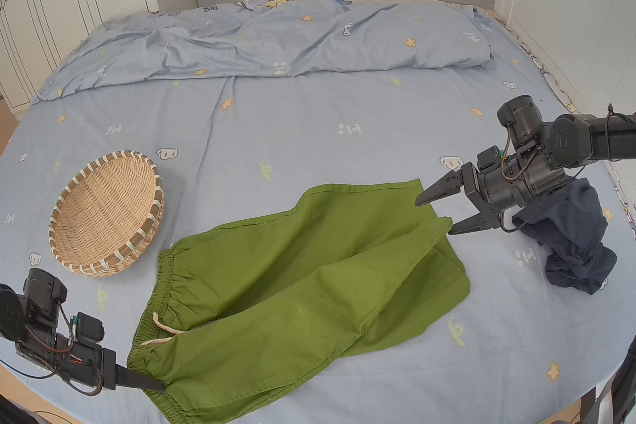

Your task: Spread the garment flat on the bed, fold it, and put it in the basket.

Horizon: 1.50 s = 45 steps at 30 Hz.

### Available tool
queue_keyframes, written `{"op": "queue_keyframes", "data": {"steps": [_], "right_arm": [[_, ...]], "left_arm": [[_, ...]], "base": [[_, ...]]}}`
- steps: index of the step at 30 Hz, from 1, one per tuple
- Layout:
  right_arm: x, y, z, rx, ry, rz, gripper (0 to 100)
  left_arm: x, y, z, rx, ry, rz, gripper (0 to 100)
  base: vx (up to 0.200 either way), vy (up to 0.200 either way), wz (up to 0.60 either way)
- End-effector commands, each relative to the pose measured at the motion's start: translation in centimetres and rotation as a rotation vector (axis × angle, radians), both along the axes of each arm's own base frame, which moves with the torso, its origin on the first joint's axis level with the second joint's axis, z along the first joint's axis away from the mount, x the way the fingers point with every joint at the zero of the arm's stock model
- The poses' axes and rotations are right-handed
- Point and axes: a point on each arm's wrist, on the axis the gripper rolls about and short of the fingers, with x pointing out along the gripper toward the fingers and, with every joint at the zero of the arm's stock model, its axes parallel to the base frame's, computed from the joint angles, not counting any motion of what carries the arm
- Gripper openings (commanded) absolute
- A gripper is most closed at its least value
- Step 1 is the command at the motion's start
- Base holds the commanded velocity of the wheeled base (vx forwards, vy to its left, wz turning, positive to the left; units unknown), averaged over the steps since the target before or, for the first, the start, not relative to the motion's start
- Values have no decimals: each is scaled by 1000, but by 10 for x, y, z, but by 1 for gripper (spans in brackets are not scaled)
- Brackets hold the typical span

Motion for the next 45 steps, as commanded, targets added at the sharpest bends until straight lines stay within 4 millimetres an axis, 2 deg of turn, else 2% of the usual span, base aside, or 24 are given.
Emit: {"op": "queue_keyframes", "data": {"steps": [1, 2, 15, 17, 20, 22, 23, 24, 25, 26, 27, 29, 30, 31, 33, 34, 35, 38, 42, 45], "right_arm": [[7, 4, -11, -4, 26, 1, 100], [8, 4, -12, -4, 29, 0, 0], [8, 4, -15, -7, 40, 1, 0], [-3, 0, -20, -28, 91, 1, 0], [-33, -14, -2, -41, 96, 1, 0], [-53, -27, 0, -50, 98, -8, 0], [-55, -28, 0, -50, 99, -10, 0], [-80, -38, -3, -62, 108, -1, 0], [-93, -44, -7, -73, 115, 7, 0], [-93, -44, -7, -73, 115, 7, 0], [-116, -55, -12, -88, 107, 18, 0], [-141, -66, -11, -95, 78, 10, 0], [-143, -67, -11, -95, 77, 9, 0], [-161, -71, -7, -96, 50, 1, 0], [-183, -75, -2, -93, 24, -12, 0], [-183, -75, -2, -93, 24, -12, 0], [-200, -76, -4, -96, 14, -14, 0], [-223, -77, -13, -102, 25, -16, 0], [-238, -77, -25, -105, 68, -15, 0], [-249, -78, -43, -113, 119, -3, 0]], "left_arm": [[0, 0, 0, 0, 2, 1, 0], [0, 0, -1, 0, 4, 1, 0], [-1, 0, -1, -2, 10, 1, 0], [0, 0, -3, -4, 25, -3, 0], [6, 1, -8, -6, 63, -1, 0], [9, 1, -9, -6, 70, -5, 0], [9, 1, -9, -6, 70, -5, 0], [12, 1, -9, -4, 69, -12, 0], [13, 1, -8, -4, 71, -14, 0], [13, 1, -8, -4, 71, -14, 0], [16, 0, -6, -6, 78, -20, 0], [19, -1, -3, -10, 103, -34, 0], [20, -1, -3, -11, 107, -34, 0], [23, -1, 1, -17, 135, -38, 0], [29, 1, 5, -24, 169, -40, 0], [29, 1, 5, -24, 169, -40, 0], [33, 1, 8, -26, 190, -43, 0], [37, 2, 9, -28, 199, -47, 0], [37, 2, 9, -18, 205, -51, 0], [38, -2, 6, 6, 229, -73, 0]], "base": [[0, 0, 0], [0, 0, 0], [0, 0, 0], [0, 0, 0], [0, 0, 0], [0, 0, 0], [0, 0, 0], [0, 0, 0], [0, 0, 0], [0, 0, 0], [0, 0, 0], [0, 0, 0], [0, 0, 0], [0, 0, 0], [0, 0, 0], [0, 0, 0], [0, 0, 0], [0, 0, 0], [0, 0, 0], [0, 0, 0]]}}
